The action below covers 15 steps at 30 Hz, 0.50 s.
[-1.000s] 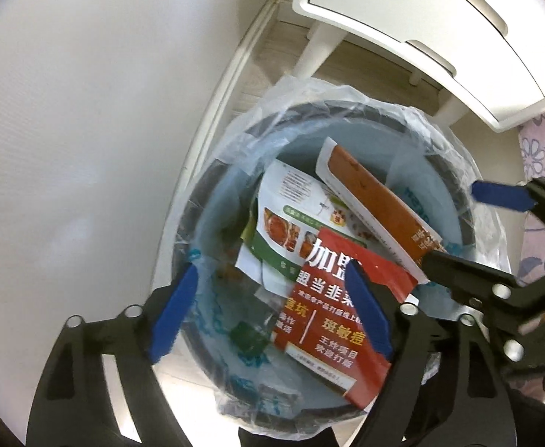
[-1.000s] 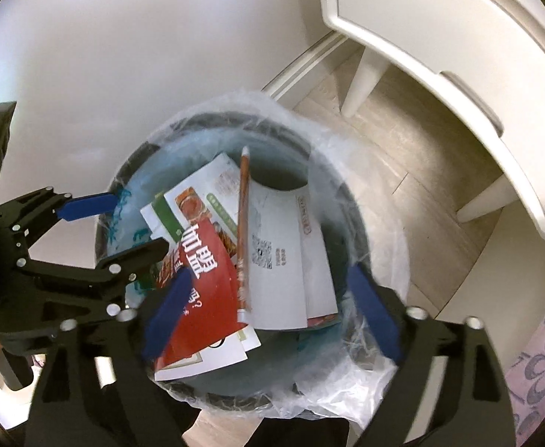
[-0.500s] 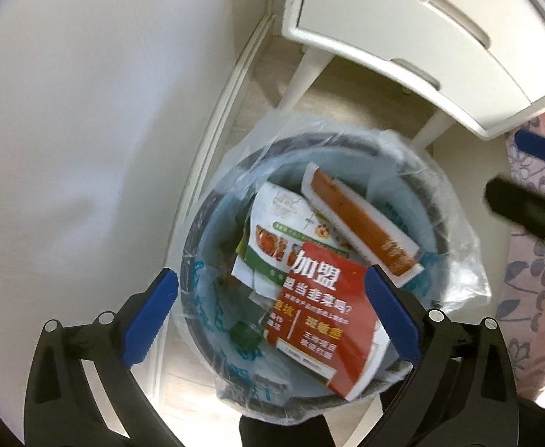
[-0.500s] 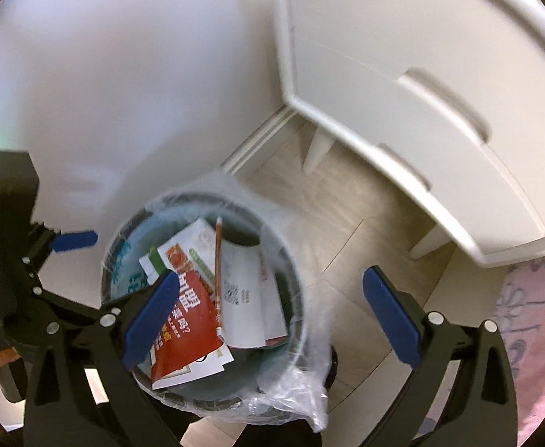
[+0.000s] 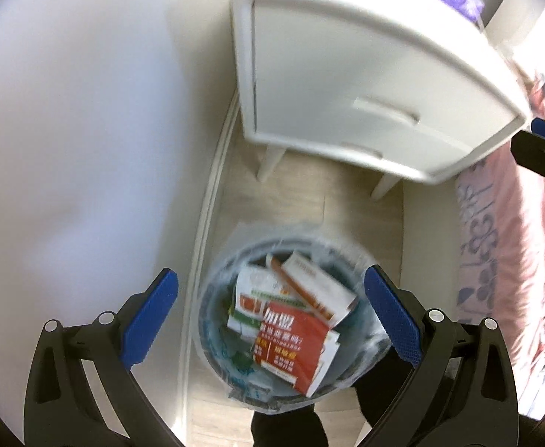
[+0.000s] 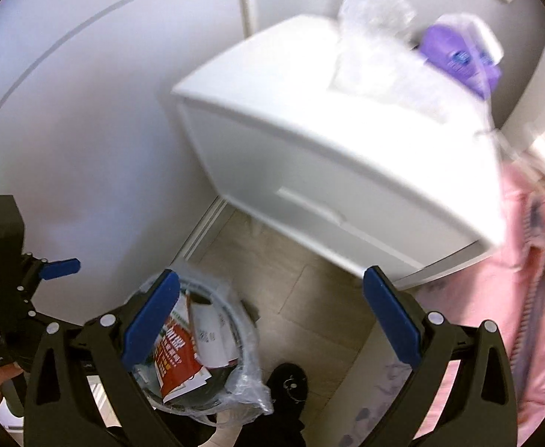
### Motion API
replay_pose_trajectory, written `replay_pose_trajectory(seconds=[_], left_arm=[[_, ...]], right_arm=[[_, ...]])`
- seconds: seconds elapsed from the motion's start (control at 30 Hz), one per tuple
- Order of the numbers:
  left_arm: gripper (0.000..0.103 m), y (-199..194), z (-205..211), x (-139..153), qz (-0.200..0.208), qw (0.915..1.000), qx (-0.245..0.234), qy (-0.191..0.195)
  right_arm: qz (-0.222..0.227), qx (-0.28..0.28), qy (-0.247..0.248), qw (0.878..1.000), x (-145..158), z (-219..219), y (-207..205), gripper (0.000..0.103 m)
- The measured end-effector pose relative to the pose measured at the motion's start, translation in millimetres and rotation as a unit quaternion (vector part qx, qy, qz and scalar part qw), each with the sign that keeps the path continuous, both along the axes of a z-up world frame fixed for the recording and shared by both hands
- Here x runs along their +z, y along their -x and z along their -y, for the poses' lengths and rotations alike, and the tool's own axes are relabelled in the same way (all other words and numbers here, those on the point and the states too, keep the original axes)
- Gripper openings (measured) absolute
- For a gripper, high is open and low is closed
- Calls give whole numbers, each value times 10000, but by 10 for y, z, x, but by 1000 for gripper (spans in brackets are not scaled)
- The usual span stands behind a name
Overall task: Collect trash
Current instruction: 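Raise both tools from the wastebasket back toward the nightstand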
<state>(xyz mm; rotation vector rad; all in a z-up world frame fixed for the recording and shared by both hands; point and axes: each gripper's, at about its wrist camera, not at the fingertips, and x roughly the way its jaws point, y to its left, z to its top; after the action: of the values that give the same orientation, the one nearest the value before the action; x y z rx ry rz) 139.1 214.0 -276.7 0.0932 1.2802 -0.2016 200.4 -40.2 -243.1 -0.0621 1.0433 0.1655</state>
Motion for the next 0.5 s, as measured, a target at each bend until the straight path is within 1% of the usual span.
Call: replay_pose_trajectory(seconds=[0.13,0.17,0.23,0.4,0.5], left_arm=[[97,-137,147,465,221,9996,-147,52],[97,-179,189,637,299,9993,-192,75],[97,-232,225,857,395,9989,-239,86],[97,-354,309,1469,688,9970,-339,128],[97,-403,333,1752,817,9957,-416,132]], right_arm=[[175,-325,-10,9993,397,136,-32,96],[181,-411,-10,9990,535,171,-42,96],[217,-532,-24,9983,721,209,-43,96],[321,-742,-79,9967,1063,246,-3,96],[393,-835,-26,9957,1277,273,30,96]])
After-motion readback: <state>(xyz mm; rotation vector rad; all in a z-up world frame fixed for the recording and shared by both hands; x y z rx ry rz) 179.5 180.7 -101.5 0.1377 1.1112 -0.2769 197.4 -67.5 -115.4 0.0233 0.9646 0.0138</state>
